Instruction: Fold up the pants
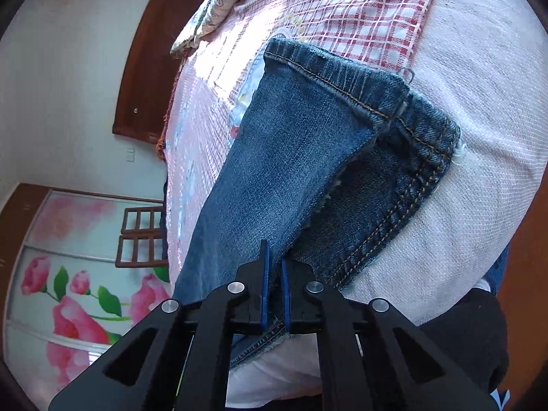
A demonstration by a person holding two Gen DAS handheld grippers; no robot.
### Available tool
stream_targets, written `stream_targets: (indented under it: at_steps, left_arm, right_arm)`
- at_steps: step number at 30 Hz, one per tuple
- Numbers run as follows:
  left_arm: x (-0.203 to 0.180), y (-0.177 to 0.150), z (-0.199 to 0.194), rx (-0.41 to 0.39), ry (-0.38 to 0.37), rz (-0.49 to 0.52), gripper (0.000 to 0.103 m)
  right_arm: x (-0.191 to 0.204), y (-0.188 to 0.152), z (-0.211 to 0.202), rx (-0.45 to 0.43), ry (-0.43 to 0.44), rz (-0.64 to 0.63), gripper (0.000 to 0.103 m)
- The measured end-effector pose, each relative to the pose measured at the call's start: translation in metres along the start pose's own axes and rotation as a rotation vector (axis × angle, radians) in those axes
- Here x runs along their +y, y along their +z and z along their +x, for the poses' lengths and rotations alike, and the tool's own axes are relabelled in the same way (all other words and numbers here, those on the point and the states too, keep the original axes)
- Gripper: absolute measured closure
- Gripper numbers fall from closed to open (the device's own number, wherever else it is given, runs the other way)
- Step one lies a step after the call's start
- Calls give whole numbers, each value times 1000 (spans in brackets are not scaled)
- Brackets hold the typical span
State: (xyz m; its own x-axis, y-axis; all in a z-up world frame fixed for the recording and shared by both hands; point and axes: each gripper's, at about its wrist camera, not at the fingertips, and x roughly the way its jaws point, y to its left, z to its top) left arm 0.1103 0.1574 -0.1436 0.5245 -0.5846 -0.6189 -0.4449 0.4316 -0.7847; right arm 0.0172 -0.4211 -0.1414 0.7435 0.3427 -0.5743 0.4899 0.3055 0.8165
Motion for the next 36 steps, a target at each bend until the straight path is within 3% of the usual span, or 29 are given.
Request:
stream_targets:
  at_steps: [5,6,7,14,23,27,28,31,33,35,36]
  left_arm:
    - [0,4,5,-37,-34,-48,49]
    - [0,4,5,-43,-29,-42,54]
    - [0,3,6,-47,-19,-28,75]
    - [3,-4,-7,-88,-22,-14,100]
    - [-3,-4,-27,-97,-27,24,101]
    - [6,8,-24,-90,-41,6,102]
    - [7,10,-20,-90,-24,4,102]
    - [9,15,-11,-82,-16,-7,102]
    - [9,16,-8,-83,-25,-8,102]
    - [10,16,-4,-86,-35,-15,102]
    - [9,17,-2,-87,-41,-17,102]
  right_arm:
    - [3,2,4,9,9,-10,97]
    - [3,3,4,10,6,-16,97]
    - [4,2,4,12,5,-23,97]
    - [13,3,0,12,0,-65,101]
    - [12,2,-15,13,-36,-107,101]
    - [-3,0,-10,32,-3,-48,101]
    - [-11,1,-11,14,-28,-5,101]
    - [-22,3,-9,-22,29,69,84]
    - [-21,3,-10,-53,127,78,76]
    - [-14,3,-8,-64,145,58,64]
    - [-9,4,-5,-70,134,36,64]
